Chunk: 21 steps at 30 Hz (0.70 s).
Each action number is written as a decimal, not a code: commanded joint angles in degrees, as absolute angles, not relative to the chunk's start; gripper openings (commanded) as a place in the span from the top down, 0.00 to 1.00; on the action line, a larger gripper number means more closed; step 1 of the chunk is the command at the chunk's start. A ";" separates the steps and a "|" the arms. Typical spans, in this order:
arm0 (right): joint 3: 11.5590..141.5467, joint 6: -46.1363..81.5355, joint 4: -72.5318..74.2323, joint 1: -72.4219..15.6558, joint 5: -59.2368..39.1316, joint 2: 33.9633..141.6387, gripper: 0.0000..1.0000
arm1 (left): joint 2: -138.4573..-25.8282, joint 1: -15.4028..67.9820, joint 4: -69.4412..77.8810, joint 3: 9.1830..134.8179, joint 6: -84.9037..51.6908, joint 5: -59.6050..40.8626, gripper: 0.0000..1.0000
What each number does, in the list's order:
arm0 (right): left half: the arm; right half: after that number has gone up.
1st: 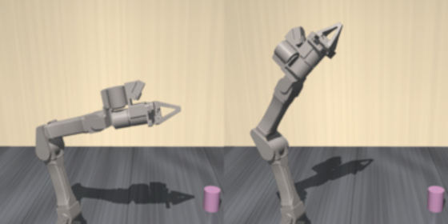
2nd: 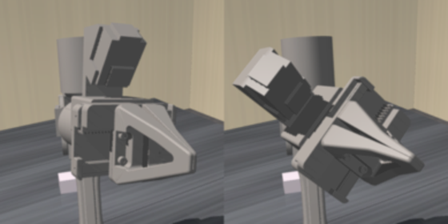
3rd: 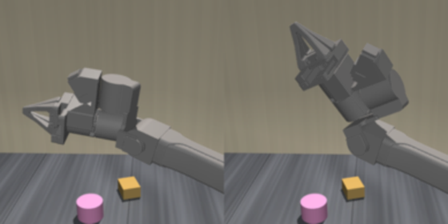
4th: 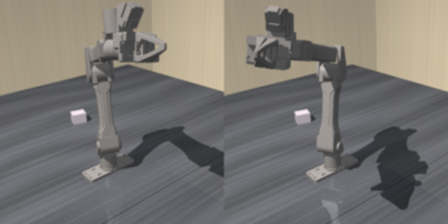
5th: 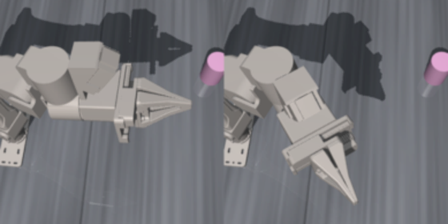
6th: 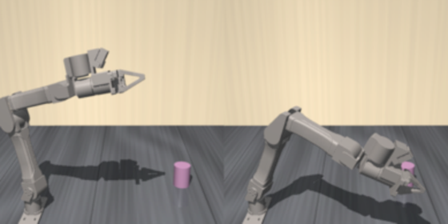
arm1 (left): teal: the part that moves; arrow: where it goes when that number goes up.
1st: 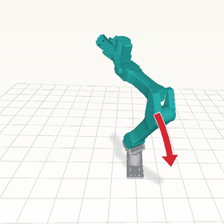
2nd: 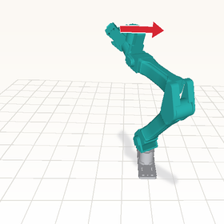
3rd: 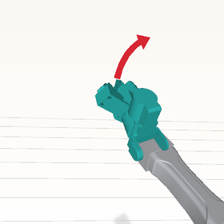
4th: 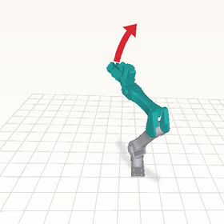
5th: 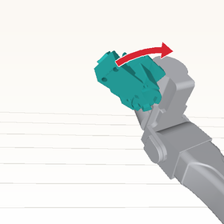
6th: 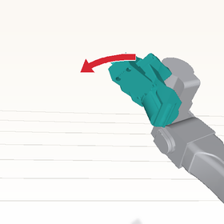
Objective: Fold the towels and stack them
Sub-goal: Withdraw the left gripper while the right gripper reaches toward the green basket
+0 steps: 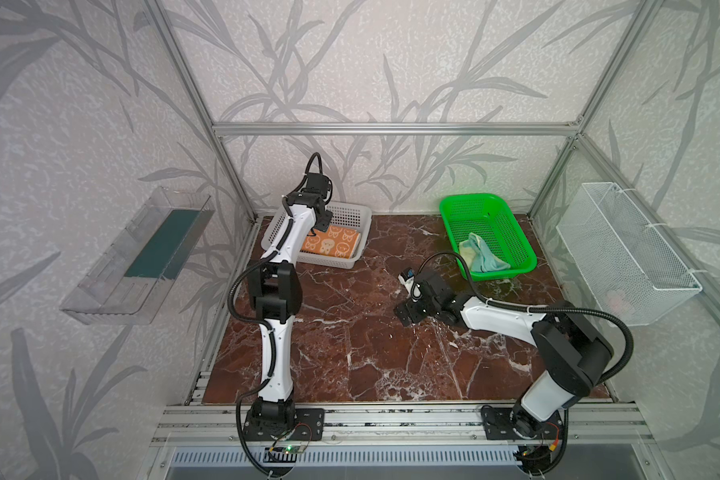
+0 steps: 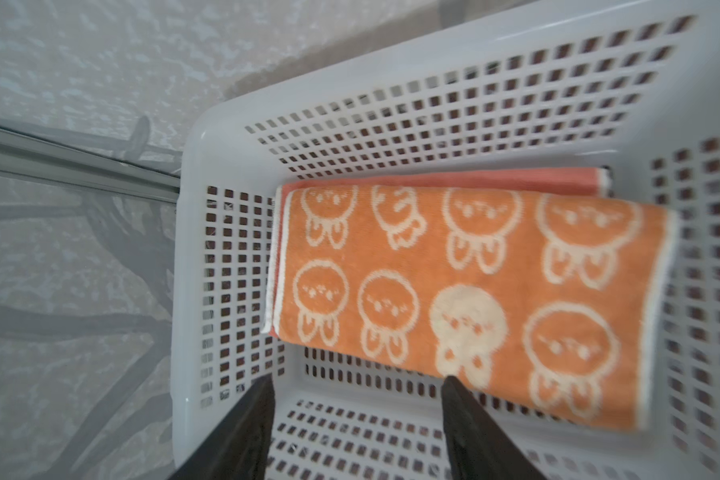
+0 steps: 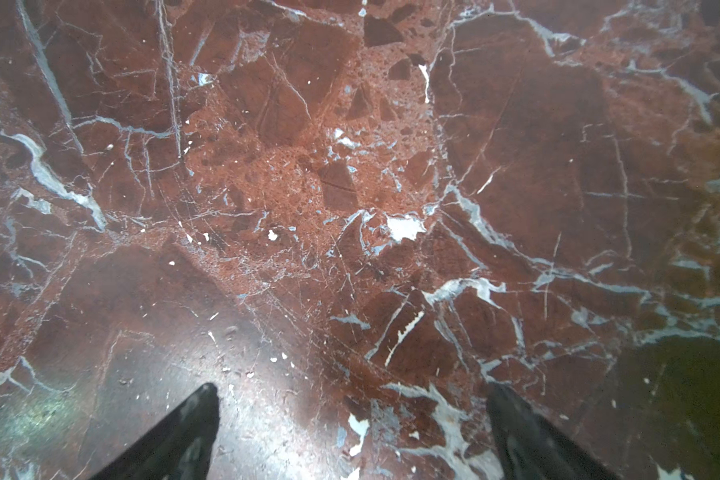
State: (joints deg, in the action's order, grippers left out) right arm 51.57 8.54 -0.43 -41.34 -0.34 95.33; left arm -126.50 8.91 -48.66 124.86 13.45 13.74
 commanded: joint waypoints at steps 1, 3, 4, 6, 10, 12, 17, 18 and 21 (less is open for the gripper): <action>53.12 9.34 0.07 -41.77 3.07 93.61 0.01 | -119.18 12.64 -46.32 118.04 10.34 12.95 0.35; 53.76 9.55 -1.06 -41.75 4.28 93.44 0.01 | -115.15 14.99 -43.50 112.71 8.57 12.19 0.35; 54.12 9.74 -1.96 -41.75 5.36 93.37 0.01 | -113.24 15.87 -42.29 110.60 7.89 11.82 0.35; 54.70 9.92 -3.64 -41.75 7.79 93.17 0.01 | -108.66 17.83 -37.93 104.57 7.41 9.33 0.34; 55.78 9.78 -7.33 -41.77 14.29 92.31 0.01 | -99.76 20.83 -27.43 91.61 4.62 3.86 0.33; 56.28 8.86 -8.59 -41.75 17.19 91.78 0.01 | -95.74 21.82 -23.71 85.62 2.17 2.39 0.32; 59.01 6.74 -12.89 -41.79 21.80 91.49 0.01 | -89.22 23.68 -20.21 76.50 -2.49 1.01 0.31; 59.60 6.36 -13.50 -41.66 22.28 91.44 0.01 | -88.29 24.23 -19.34 74.85 -3.25 0.44 0.31; 61.11 5.80 -15.27 -41.51 22.79 91.46 0.01 | -86.25 26.26 -16.77 70.61 -4.71 -0.74 0.31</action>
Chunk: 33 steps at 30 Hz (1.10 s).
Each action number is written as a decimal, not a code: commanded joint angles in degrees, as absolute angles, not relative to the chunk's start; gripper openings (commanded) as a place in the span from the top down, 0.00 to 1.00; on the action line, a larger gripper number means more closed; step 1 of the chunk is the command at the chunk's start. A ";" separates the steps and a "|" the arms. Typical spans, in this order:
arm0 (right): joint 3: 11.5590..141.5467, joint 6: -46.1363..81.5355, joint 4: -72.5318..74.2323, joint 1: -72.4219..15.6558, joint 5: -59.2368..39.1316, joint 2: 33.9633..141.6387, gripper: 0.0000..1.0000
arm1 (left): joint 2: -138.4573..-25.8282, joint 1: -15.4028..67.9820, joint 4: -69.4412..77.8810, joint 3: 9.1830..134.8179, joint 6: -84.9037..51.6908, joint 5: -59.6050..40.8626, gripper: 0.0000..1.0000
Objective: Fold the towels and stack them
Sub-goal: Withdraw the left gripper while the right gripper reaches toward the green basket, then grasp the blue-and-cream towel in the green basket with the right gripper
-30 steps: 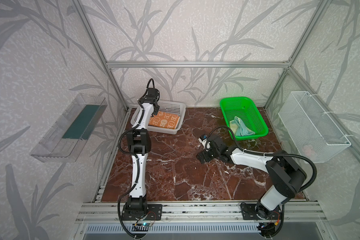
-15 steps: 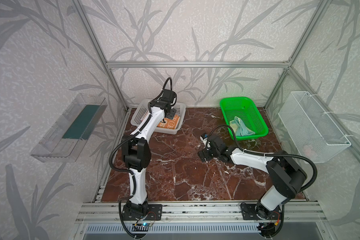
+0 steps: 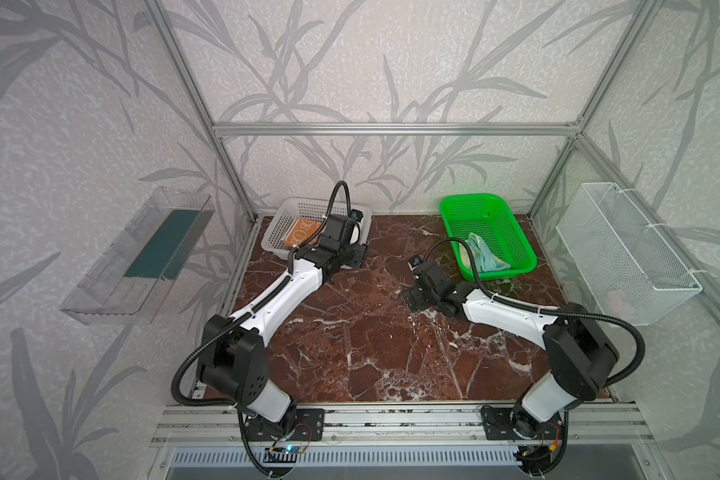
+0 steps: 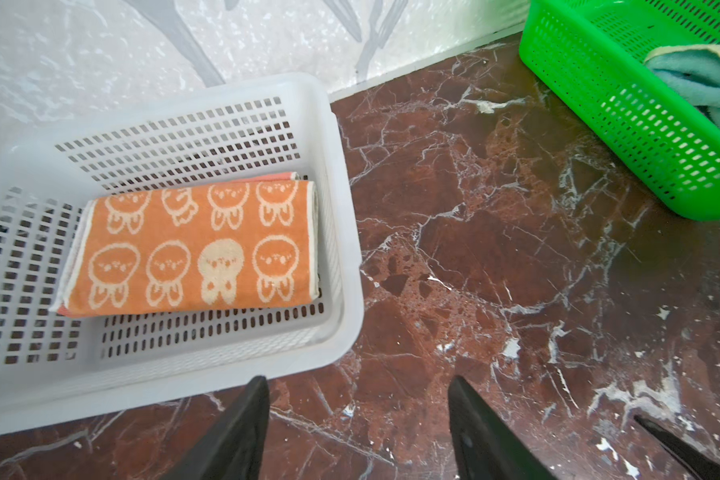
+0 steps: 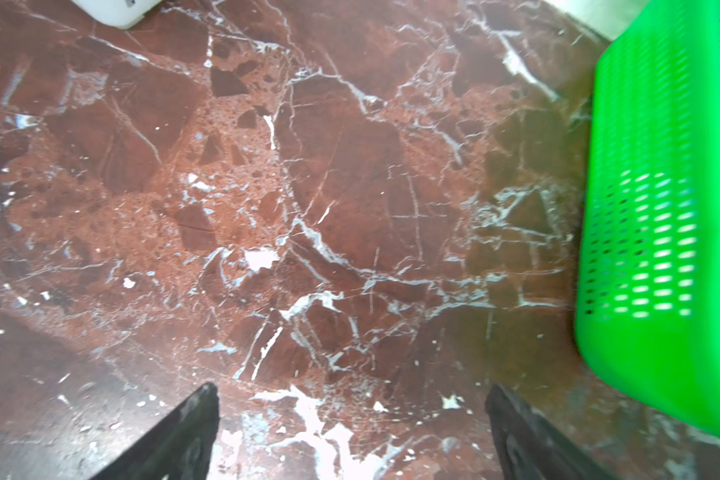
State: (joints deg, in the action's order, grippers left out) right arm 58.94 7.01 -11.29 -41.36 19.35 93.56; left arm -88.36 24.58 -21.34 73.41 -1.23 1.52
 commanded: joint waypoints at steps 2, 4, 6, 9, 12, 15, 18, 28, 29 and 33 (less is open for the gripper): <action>61.84 5.77 -16.37 -41.31 22.60 91.19 0.01 | -85.50 27.58 -15.49 68.86 -5.26 -1.22 0.19; 62.20 5.81 -16.94 -40.94 22.70 90.58 0.01 | -85.47 28.85 -15.38 68.15 -5.71 -1.23 0.19; 62.29 5.39 -17.28 -40.12 22.43 89.71 0.01 | -85.67 30.29 -15.30 67.69 -6.04 -1.23 0.13; 62.16 3.61 -17.16 -39.03 24.31 88.08 0.01 | -86.30 32.52 -14.38 67.07 -6.88 -1.72 0.12; 62.33 2.60 -17.02 -36.42 25.34 86.15 0.01 | -87.68 34.90 -13.89 67.01 -8.19 -2.69 0.03; 63.76 4.54 -19.30 -30.69 22.47 85.11 0.01 | -88.99 37.56 -13.99 67.10 -8.18 -2.68 0.03; 64.72 6.63 -20.03 -24.41 18.26 84.42 0.01 | -90.27 39.88 -13.57 66.88 -7.65 -1.85 0.02; 67.35 8.81 -20.35 -10.71 15.82 88.15 0.01 | -94.79 43.75 -12.40 67.30 -7.38 -3.05 0.03; 67.56 8.75 -20.20 -9.80 15.75 88.93 0.01 | -95.06 43.92 -12.42 67.40 -7.31 -3.16 0.03; 68.05 9.03 -18.83 -6.86 14.65 91.64 0.02 | -95.50 44.29 -12.48 67.32 -7.03 -3.08 0.03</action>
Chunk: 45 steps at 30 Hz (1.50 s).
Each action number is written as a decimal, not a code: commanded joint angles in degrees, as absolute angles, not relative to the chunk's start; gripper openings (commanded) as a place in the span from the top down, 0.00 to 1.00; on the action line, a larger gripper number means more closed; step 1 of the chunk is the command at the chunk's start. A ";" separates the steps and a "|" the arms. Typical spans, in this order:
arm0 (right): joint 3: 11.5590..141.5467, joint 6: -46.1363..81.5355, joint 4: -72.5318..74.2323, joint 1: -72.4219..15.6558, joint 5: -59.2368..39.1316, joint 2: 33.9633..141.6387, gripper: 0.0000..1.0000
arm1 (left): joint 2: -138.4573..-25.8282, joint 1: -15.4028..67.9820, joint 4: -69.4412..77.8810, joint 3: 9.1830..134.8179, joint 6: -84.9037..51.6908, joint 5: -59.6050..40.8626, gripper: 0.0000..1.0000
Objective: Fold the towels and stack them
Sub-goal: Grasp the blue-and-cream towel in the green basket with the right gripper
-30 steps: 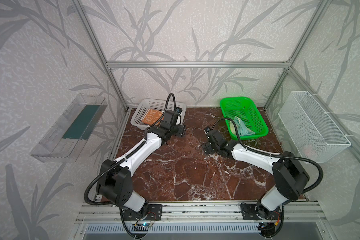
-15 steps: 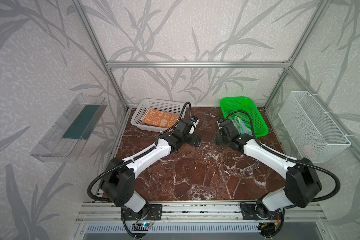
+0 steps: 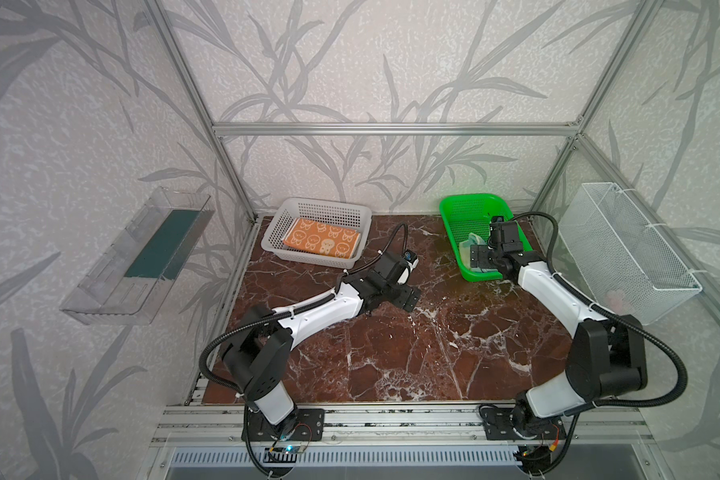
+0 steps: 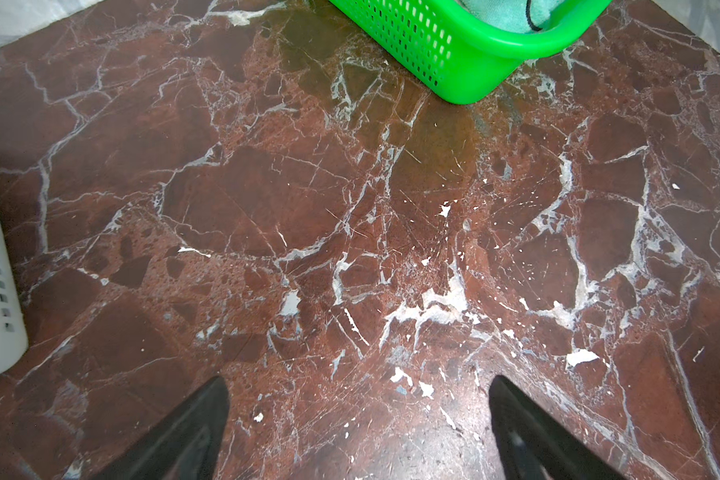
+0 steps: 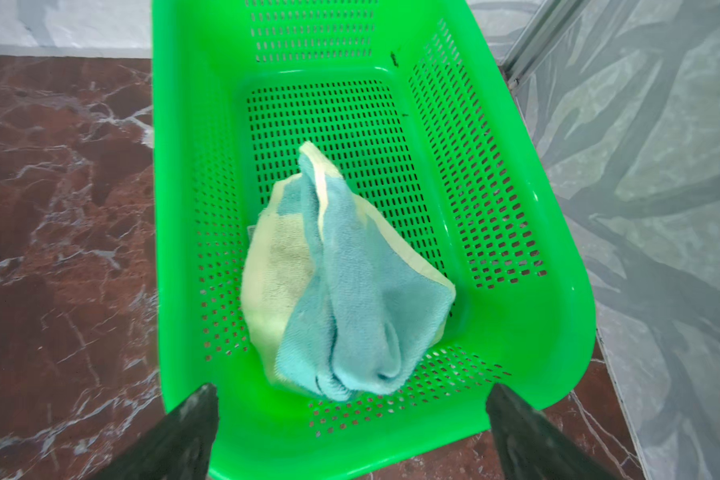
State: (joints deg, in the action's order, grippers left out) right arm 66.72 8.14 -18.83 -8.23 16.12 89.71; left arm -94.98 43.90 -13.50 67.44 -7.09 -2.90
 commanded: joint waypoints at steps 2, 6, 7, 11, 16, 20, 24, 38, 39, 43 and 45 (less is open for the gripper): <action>68.47 9.56 -18.63 -5.63 13.01 93.19 0.06 | -95.44 44.38 -12.63 67.15 -6.99 -2.99 0.03; 69.26 9.89 -17.86 -4.74 12.22 96.06 0.12 | -95.38 44.47 -12.92 66.61 -7.18 -2.20 0.03; 69.47 10.00 -17.76 -4.57 11.92 96.68 0.13 | -95.30 44.48 -12.92 66.36 -7.20 -2.06 0.03; 70.74 10.02 -17.58 -4.40 11.17 100.00 0.23 | -95.01 44.58 -12.73 65.50 -7.38 -1.41 0.03; 71.38 9.95 -16.22 -4.32 9.16 101.92 0.59 | -94.68 44.58 -12.42 64.91 -7.20 -0.36 0.03; 72.22 9.25 -16.16 -4.22 7.24 102.35 0.87 | -94.71 44.56 -11.61 64.45 -7.12 0.25 0.03; 72.78 8.36 -16.71 -4.27 6.69 100.74 1.00 | -94.64 44.56 -10.82 63.99 -7.08 1.09 0.03; 71.17 3.96 -14.98 -4.96 3.00 83.56 1.00 | -92.01 44.59 -3.51 59.16 -8.18 4.13 0.02; 71.19 3.51 -14.98 -5.62 2.58 82.26 1.00 | -91.44 44.56 -2.23 58.33 -8.33 4.13 0.02; 71.41 0.44 -14.92 -10.31 3.07 77.56 1.00 | -88.95 44.56 2.01 55.21 -8.57 4.33 0.01; 71.79 -1.19 -15.20 -13.64 4.01 75.62 1.00 | -87.79 44.58 3.83 53.68 -8.42 4.31 0.01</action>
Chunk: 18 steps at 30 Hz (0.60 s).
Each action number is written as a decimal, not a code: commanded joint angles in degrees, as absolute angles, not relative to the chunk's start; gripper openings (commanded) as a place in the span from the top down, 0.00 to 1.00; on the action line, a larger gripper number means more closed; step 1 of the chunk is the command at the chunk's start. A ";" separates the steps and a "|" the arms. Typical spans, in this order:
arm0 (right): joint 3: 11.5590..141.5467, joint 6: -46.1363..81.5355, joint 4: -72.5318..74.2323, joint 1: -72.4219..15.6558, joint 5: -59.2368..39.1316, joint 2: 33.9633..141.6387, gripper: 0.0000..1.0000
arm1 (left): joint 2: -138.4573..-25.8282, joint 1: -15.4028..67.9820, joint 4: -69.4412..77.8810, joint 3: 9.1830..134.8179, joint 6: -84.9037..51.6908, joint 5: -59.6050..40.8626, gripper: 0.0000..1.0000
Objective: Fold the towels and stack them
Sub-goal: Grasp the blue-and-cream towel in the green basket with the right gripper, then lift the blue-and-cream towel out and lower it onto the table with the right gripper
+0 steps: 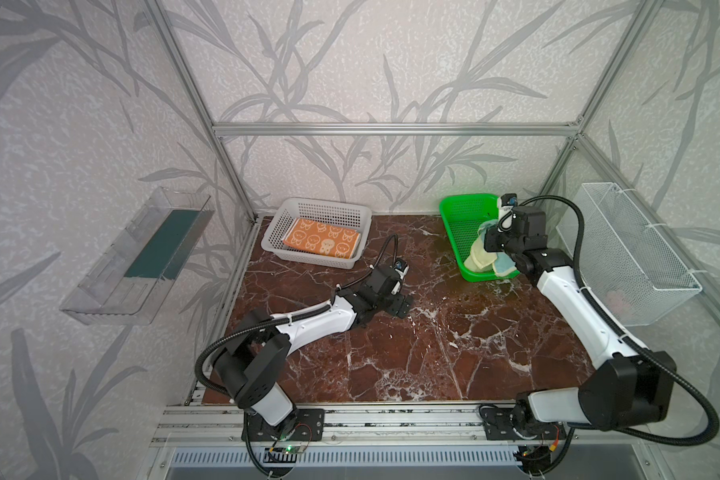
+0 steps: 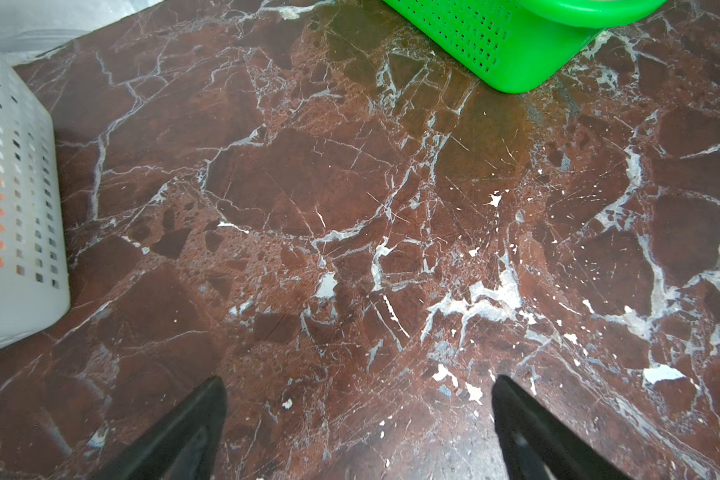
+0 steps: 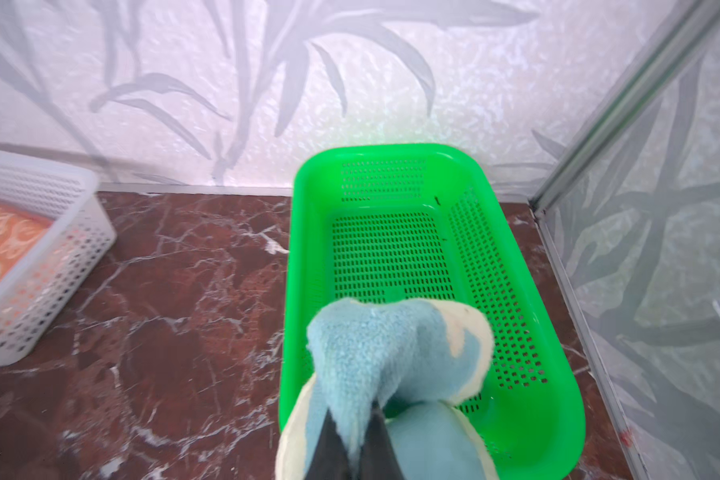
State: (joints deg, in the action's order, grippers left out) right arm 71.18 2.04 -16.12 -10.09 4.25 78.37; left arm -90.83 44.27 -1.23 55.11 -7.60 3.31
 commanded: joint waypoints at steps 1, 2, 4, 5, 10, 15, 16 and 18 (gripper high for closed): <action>72.11 -1.56 -15.44 -14.98 4.13 74.86 1.00 | -87.33 44.63 4.27 53.19 -8.43 4.39 0.01; 72.28 -2.04 -15.58 -16.68 4.20 74.01 1.00 | -86.89 44.59 4.54 52.77 -8.53 4.68 0.01; 72.51 -3.10 -15.70 -20.04 4.77 72.69 1.00 | -86.19 44.52 4.66 52.14 -8.84 5.54 0.01; 72.62 -3.54 -15.68 -21.88 5.00 71.98 1.00 | -85.92 44.60 4.59 51.93 -8.90 6.01 0.01; 71.73 -5.47 -15.07 -30.29 4.22 69.81 1.00 | -85.04 44.53 5.11 50.48 -8.89 8.50 0.01; 69.76 -3.29 -13.72 -35.37 2.38 70.32 1.00 | -82.82 44.48 6.95 48.05 -7.68 10.14 0.01; 69.38 -2.84 -13.50 -35.75 2.30 70.68 1.00 | -82.19 44.47 7.42 47.45 -7.11 10.11 0.01; 67.75 -1.62 -13.15 -36.06 2.80 71.64 1.00 | -80.57 44.49 8.51 45.78 -5.46 9.16 0.01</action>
